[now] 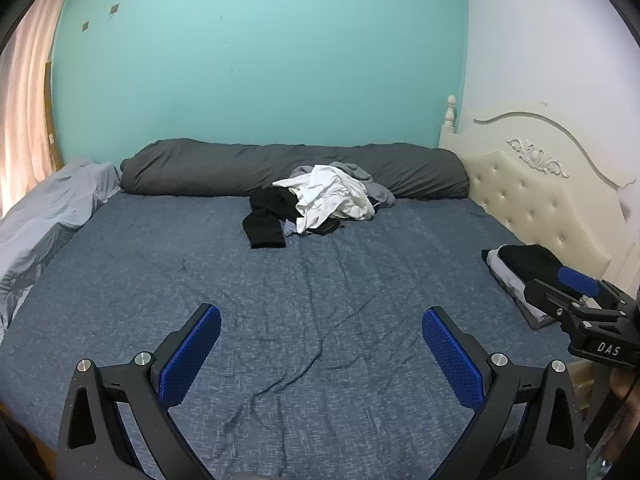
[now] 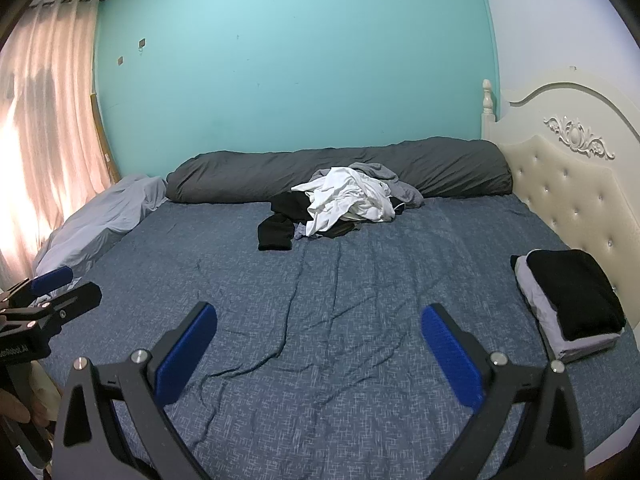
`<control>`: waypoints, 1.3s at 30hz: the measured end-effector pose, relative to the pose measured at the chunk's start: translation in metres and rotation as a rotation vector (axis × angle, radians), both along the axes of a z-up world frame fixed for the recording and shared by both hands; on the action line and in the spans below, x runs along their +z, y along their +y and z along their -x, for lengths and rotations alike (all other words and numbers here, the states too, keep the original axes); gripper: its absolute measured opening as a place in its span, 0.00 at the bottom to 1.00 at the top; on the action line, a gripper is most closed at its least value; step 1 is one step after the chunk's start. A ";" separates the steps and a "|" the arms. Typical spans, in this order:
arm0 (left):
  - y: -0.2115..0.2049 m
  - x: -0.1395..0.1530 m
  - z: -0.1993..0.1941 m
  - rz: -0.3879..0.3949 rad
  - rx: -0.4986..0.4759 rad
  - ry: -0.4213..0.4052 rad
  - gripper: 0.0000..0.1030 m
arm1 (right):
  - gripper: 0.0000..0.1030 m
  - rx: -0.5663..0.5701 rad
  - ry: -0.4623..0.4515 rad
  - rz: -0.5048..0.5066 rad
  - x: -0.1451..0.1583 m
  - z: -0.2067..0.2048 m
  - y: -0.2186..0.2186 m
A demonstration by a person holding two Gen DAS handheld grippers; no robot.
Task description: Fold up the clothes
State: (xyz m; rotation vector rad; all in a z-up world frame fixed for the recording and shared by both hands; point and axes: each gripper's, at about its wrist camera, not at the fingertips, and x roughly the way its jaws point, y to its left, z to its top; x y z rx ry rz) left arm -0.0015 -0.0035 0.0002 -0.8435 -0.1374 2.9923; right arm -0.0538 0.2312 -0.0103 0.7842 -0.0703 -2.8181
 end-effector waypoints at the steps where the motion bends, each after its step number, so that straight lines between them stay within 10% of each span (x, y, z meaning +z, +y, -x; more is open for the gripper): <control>1: -0.001 0.000 0.000 -0.006 -0.001 -0.002 1.00 | 1.00 0.000 0.000 0.004 0.000 0.000 0.000; 39: 0.002 0.002 0.006 0.004 -0.016 0.004 1.00 | 1.00 -0.017 -0.007 0.008 -0.006 -0.001 0.016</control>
